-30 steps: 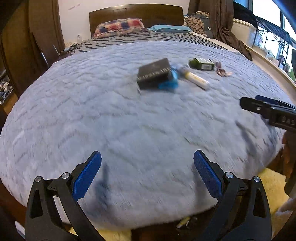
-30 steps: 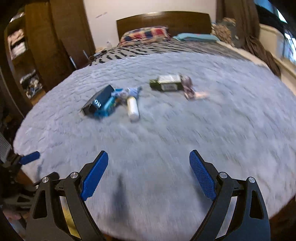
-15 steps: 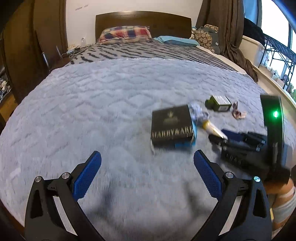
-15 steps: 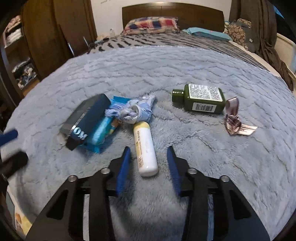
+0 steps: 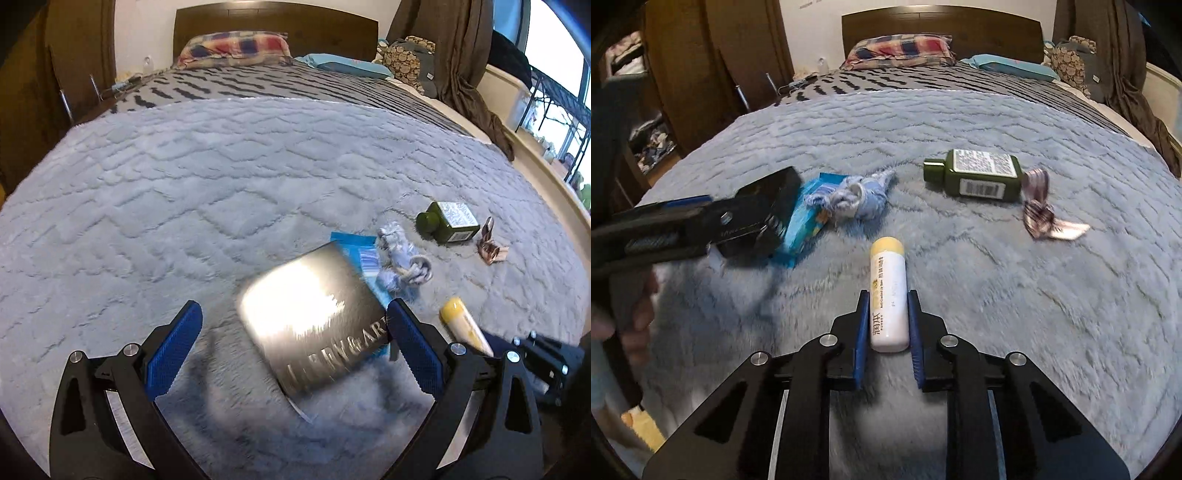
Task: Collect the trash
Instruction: 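Grasp the black MARRY&ARD box with the left gripper while the right gripper grasps the yellow-white tube, then lower the box and tube into the bin and open both grippers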
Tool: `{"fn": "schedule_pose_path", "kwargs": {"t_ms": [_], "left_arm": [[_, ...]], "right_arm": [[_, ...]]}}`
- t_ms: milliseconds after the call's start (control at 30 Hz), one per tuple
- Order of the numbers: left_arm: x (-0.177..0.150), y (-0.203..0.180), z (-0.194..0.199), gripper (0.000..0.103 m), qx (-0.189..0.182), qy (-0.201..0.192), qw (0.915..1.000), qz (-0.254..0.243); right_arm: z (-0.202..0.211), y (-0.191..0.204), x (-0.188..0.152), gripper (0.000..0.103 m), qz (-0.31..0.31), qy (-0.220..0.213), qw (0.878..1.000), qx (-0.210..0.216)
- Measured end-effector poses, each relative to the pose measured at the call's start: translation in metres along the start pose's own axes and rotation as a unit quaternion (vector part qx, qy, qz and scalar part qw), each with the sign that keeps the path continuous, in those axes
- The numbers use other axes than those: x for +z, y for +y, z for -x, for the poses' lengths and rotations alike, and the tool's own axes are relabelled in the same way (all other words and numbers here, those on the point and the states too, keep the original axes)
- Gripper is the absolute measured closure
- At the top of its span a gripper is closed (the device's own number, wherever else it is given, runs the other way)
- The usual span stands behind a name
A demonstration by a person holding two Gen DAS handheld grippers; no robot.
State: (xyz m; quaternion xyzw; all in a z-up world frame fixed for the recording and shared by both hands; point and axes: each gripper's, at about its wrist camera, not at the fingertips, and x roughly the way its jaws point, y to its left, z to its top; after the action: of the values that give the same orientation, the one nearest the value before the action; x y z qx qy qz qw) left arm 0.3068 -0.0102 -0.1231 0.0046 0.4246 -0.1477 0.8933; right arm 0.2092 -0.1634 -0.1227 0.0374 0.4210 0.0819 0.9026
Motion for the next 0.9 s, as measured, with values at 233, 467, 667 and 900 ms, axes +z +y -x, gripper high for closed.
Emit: {"fn": "schedule_pose_path", "kwargs": {"t_ms": [233, 467, 667, 900], "left_arm": [[-0.004, -0.011, -0.008, 0.008, -0.027, 0.014, 0.9995, 0.009], [-0.029, -0.032, 0.004, 0.009, -0.034, 0.017, 0.999, -0.025], [-0.04, -0.05, 0.006, 0.016, -0.025, 0.02, 0.9973, -0.067], [-0.051, -0.056, 0.009, 0.032, -0.011, 0.027, 0.997, -0.072]], "right_arm": [[0.011, -0.004, -0.011, 0.082, -0.005, -0.004, 1.0, 0.006], [0.022, -0.011, -0.02, 0.082, -0.014, -0.006, 1.0, 0.013], [0.033, -0.016, -0.026, 0.082, -0.018, -0.01, 1.0, 0.006], [0.052, -0.024, -0.042, 0.082, -0.027, -0.016, 1.0, 0.0]]}}
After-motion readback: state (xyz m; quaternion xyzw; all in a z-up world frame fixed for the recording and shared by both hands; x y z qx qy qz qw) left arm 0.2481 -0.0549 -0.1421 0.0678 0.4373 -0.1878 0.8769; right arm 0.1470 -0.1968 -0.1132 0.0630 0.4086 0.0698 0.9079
